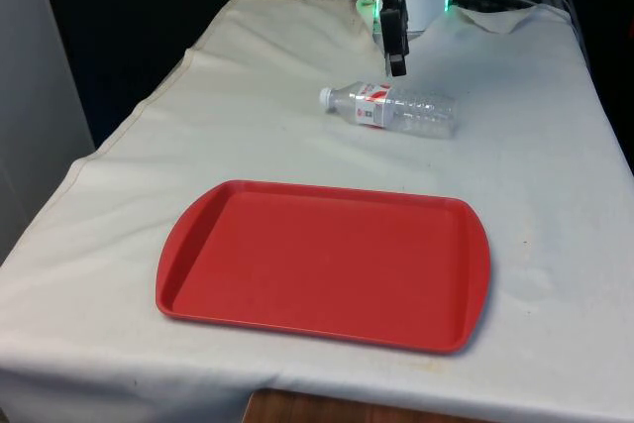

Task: Place the bottle upright on the tray.

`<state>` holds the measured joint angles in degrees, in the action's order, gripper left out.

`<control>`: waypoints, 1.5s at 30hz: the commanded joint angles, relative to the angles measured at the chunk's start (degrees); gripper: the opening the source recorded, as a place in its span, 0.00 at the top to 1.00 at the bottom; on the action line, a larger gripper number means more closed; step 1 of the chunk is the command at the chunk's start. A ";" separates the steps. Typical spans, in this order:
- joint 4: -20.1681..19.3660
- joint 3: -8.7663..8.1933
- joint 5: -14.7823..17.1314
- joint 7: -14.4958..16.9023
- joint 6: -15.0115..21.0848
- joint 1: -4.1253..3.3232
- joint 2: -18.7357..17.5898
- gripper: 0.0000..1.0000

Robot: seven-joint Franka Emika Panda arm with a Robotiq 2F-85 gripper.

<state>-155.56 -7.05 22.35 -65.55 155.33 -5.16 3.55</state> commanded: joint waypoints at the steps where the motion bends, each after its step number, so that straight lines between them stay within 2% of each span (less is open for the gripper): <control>1: 0.00 0.06 1.89 0.46 0.63 -0.34 0.23 0.00; 6: 0.00 0.06 3.50 0.34 0.63 -0.29 0.23 0.00; 7: 0.00 0.00 2.06 0.00 0.00 0.00 0.00 0.00; 8: 0.00 0.06 3.72 0.34 0.63 -0.29 0.23 0.00; 15: 0.06 0.06 5.73 0.23 0.57 -0.23 0.17 0.00; 16: 0.06 0.06 5.96 0.23 0.57 -0.23 0.17 0.00; 17: 0.00 0.00 4.87 0.00 0.00 0.00 0.00 0.00; 18: 0.06 0.06 6.25 0.17 0.57 -0.23 0.17 0.00; 21: 0.06 0.06 7.10 0.11 0.57 -0.23 0.11 0.00; 24: 0.06 0.06 7.79 0.06 0.63 -0.17 0.00 0.00; 25: 0.00 0.00 6.88 -0.06 0.00 0.00 0.00 0.00; 26: 0.06 0.06 7.96 0.00 0.63 -0.17 -0.06 0.00; 33: 0.11 -0.17 9.63 -0.06 0.74 -0.06 -0.57 0.00; 34: 0.11 -0.23 8.65 -0.06 0.00 0.11 -0.52 0.00; 36: 0.17 -0.17 10.37 0.00 0.74 0.00 -0.74 0.00; 42: 0.23 -0.29 11.69 0.06 0.69 0.11 -1.20 0.00; 43: 0.17 -0.40 10.60 -0.06 0.00 0.29 -1.20 0.00; 45: 0.29 -0.29 12.26 0.11 0.63 0.11 -1.38 0.00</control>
<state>-155.33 -7.45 33.80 -65.60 155.33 -4.87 2.01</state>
